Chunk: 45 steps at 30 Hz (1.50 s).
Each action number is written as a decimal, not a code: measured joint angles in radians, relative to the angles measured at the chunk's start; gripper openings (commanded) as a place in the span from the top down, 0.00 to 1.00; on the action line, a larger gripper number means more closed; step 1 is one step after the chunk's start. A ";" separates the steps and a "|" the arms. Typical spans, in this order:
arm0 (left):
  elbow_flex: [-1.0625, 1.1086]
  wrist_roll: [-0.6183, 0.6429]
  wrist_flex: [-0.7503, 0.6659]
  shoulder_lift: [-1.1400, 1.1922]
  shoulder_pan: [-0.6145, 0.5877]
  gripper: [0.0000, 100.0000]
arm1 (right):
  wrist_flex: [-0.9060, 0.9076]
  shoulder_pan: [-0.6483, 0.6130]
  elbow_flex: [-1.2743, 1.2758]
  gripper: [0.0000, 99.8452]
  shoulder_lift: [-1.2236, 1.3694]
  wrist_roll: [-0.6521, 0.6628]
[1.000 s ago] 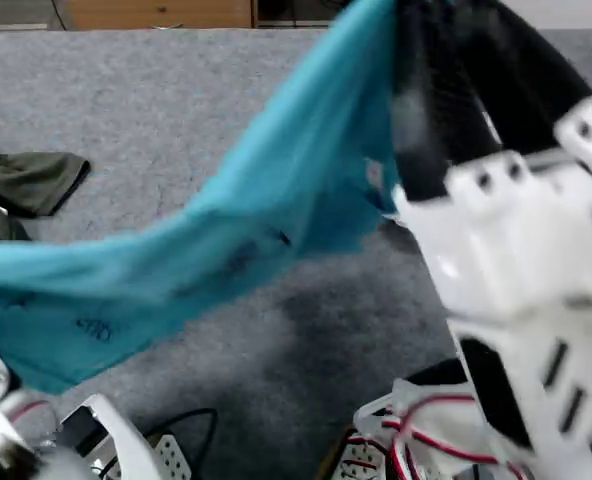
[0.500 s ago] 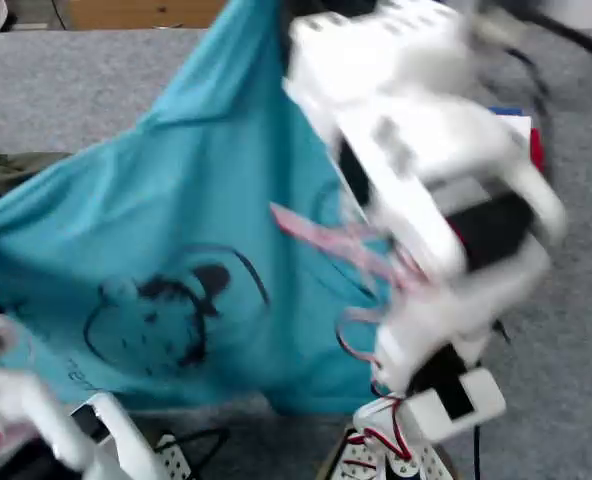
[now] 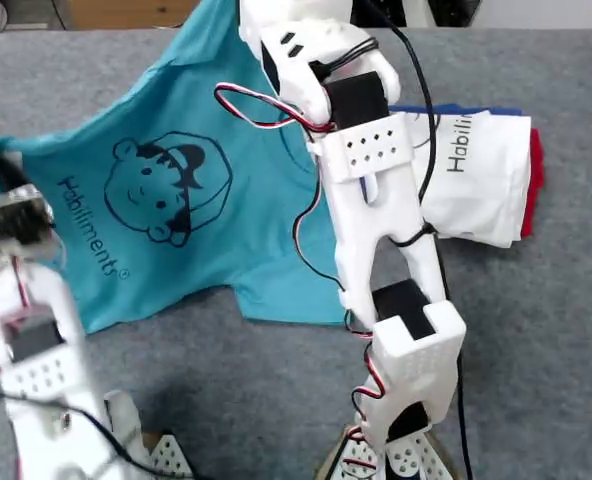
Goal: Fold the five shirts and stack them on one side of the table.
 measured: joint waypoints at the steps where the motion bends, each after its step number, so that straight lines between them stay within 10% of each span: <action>1: -0.064 0.017 0.020 0.074 0.000 0.98 | 0.000 0.000 0.000 1.00 0.000 0.000; 14: -0.770 0.049 0.290 0.882 0.009 0.98 | 0.087 0.000 0.014 1.00 0.114 0.000; 25: -1.071 0.048 0.967 0.913 0.015 0.98 | 0.591 0.025 0.014 1.00 0.114 0.095; 30: -1.076 -0.032 1.261 0.913 0.071 0.98 | 0.816 0.021 0.014 1.00 0.114 0.232; 45: -0.730 -0.106 1.306 0.832 0.015 0.98 | 0.919 0.028 0.405 1.00 -0.163 0.301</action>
